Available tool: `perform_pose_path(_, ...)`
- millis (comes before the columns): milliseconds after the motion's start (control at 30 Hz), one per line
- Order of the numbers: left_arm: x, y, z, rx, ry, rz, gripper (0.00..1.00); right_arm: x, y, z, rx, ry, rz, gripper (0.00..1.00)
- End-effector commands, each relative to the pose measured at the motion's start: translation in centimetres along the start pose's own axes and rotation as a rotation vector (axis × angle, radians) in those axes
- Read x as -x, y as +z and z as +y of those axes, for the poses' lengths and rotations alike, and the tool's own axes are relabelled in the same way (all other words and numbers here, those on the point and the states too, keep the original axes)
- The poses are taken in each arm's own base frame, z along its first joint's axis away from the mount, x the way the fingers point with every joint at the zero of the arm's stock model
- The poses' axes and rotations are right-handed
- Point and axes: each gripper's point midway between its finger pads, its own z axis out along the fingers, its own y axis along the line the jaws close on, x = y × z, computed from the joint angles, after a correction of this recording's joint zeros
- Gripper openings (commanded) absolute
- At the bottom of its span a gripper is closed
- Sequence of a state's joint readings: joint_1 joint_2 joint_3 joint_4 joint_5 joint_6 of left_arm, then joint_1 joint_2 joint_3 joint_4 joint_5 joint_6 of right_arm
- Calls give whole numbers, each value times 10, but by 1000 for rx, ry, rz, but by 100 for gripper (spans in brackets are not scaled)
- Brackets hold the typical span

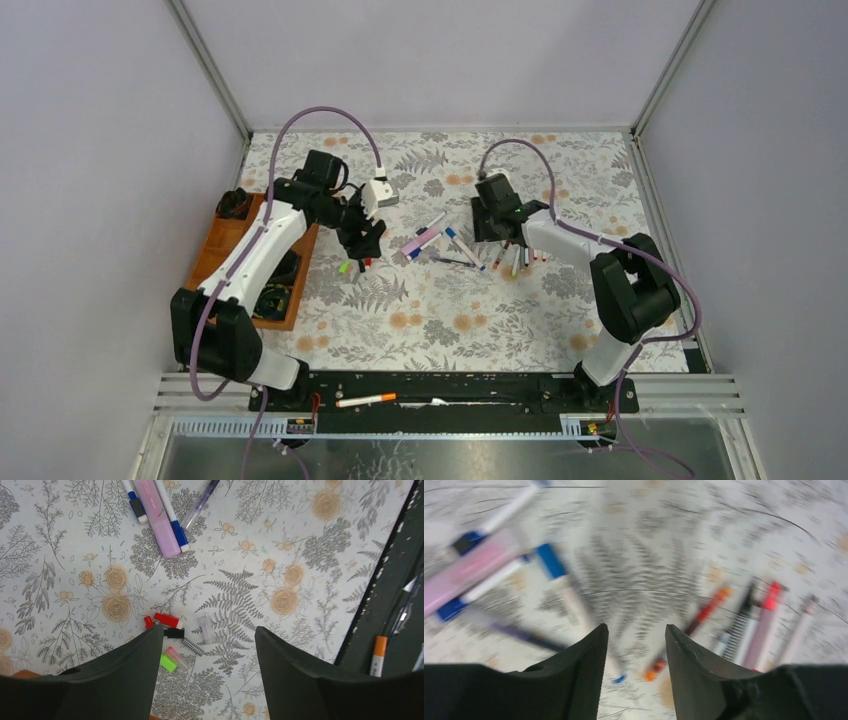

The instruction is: Open the pen caps

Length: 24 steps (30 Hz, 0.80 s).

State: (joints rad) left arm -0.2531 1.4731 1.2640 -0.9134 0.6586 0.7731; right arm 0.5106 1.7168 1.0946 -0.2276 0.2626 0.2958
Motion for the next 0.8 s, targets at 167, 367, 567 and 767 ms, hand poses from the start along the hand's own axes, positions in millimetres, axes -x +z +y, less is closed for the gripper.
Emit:
perform_pose_path(167, 26, -36, -27, -3, -42, -105, 80, 10, -35, 122, 466, -317, 14, 57)
perform_pose_path(367, 23, -37, -21, 14, -92, -92, 93, -24, -19, 144, 503, -414, 132, 56)
perform_pose_path(567, 23, -37, -21, 24, -127, -104, 98, -43, -5, 141, 494, -435, 185, 55)
perform_pose_path(767, 26, -40, -22, 30, -120, -119, 99, -65, 4, 132, 474, -441, 225, 53)
